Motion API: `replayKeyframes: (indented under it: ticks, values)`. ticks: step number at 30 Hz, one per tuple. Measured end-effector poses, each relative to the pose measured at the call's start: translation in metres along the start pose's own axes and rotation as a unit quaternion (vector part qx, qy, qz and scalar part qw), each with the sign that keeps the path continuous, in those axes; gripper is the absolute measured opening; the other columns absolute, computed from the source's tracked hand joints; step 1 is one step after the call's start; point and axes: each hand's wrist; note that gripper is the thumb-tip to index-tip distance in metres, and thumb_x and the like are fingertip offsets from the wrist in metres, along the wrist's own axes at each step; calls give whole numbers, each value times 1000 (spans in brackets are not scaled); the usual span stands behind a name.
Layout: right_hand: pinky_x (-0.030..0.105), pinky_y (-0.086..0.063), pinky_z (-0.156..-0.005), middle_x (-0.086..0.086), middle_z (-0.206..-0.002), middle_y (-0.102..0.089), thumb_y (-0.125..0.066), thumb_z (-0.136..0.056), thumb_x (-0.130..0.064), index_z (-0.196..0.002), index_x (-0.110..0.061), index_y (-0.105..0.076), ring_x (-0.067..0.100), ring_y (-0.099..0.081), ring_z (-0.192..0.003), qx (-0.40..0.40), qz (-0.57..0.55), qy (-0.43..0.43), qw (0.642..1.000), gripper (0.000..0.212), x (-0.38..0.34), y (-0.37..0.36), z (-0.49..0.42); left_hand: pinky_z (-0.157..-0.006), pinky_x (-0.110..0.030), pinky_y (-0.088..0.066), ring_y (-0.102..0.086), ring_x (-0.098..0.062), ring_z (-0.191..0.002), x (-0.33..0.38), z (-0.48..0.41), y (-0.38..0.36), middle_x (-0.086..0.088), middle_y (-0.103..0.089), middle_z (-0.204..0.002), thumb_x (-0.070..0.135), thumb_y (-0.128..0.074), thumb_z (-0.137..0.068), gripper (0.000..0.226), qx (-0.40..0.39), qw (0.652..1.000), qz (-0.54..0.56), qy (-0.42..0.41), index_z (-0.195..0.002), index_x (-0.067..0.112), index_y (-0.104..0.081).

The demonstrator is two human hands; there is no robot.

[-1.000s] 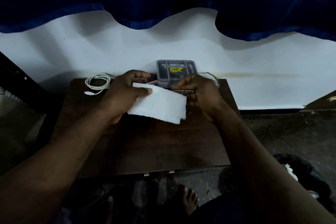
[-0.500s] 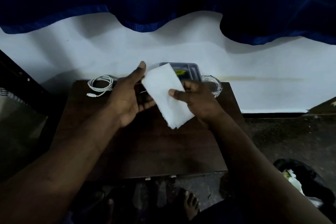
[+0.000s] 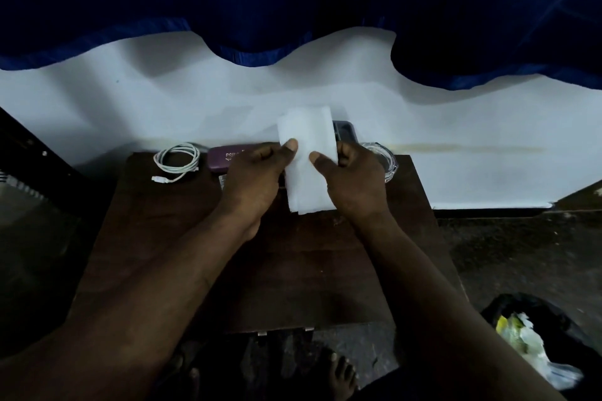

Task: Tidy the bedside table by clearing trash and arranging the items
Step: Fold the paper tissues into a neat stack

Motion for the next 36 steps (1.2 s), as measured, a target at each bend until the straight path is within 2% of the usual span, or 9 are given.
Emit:
replayKeyframes:
  ticks: [4, 7, 9, 13, 16, 21, 26, 28, 36]
  values:
    - [45, -62, -81, -4, -94, -79, -78, -90, -29, -102, -19, -75, 13, -75, -84, -32, -15, -7, 999, 16, -2, 1, 2, -89, -48, -61, -76, -17, -93, -3, -3, -2, 3, -81, -96, 29, -70, -96, 14, 34, 998, -25, -54, -88, 30, -82]
    - [48, -62, -86, -2, -98, -80, -79, -90, -24, -109, -16, -77, 16, -77, -90, -55, -67, -20, 996, 21, -5, -1, 4, -73, -17, -58, -72, 4, -82, 2, -1, -5, 19, -78, -84, 33, -67, -99, 28, 50, 996, -13, -66, -76, 42, -81]
    - [52, -61, -88, 1, -99, -81, -78, -90, -19, -109, -15, -77, 20, -78, -93, -66, -117, -40, 990, 20, -6, -3, 5, -62, -8, -51, -69, 12, -76, 2, 1, -8, 26, -76, -82, 42, -62, -101, 31, 34, 999, -15, -19, -76, 44, -79]
    - [57, -60, -87, 7, -99, -80, -79, -89, -21, -107, -11, -76, 29, -76, -96, -81, -122, -60, 987, 21, -5, -8, 5, -71, -33, -62, -77, -15, -94, -1, 3, -11, 4, -80, -101, 45, -62, -100, 29, 11, 994, 75, 81, -105, 19, -76]
    - [54, -60, -88, 5, -100, -80, -81, -87, -25, -107, -13, -77, 26, -76, -96, -73, -108, -56, 990, 24, -7, -12, 8, -60, -33, -61, -79, -17, -84, 2, 2, -9, 2, -81, -95, 44, -64, -99, 29, 14, 994, 71, 85, -103, 18, -76]
    - [49, -62, -83, 0, -97, -79, -82, -86, -33, -107, -16, -77, 18, -76, -90, -51, -69, -43, 995, 27, -10, -6, 7, -79, -39, -60, -77, -24, -94, 5, -1, -6, -7, -80, -101, 30, -70, -97, 21, -21, 993, 48, 103, -103, 12, -78]
    - [46, -60, -85, 3, -105, -76, -79, -88, -28, -110, -13, -70, 20, -73, -96, -7, -34, -26, 999, 28, -10, -1, 0, -79, -33, -60, -76, -24, -100, 7, -4, 3, -9, -79, -106, 9, -70, -94, 18, -88, 994, 10, 69, -110, 9, -77]
    - [46, -60, -85, 2, -104, -76, -79, -88, -29, -106, -17, -67, 19, -72, -95, -8, -26, -9, 1000, 24, -11, -3, -1, -88, -37, -60, -76, -26, -102, 6, -4, 1, -9, -79, -105, 7, -70, -93, 18, -63, 997, -11, 44, -110, 7, -77]
    - [53, -61, -86, 3, -102, -77, -78, -86, -10, -113, -15, -70, 23, -75, -95, -70, -20, -25, 997, 29, -7, 16, -30, -91, -49, -61, -75, -26, -102, 26, -25, -3, -9, -79, -105, 10, -72, -94, 15, 38, 997, -36, -52, -108, 7, -76]
Point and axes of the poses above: each hand's wrist, its own z-axis away from the middle knuckle, its own y-axis out of the back of the hand, x = y × z
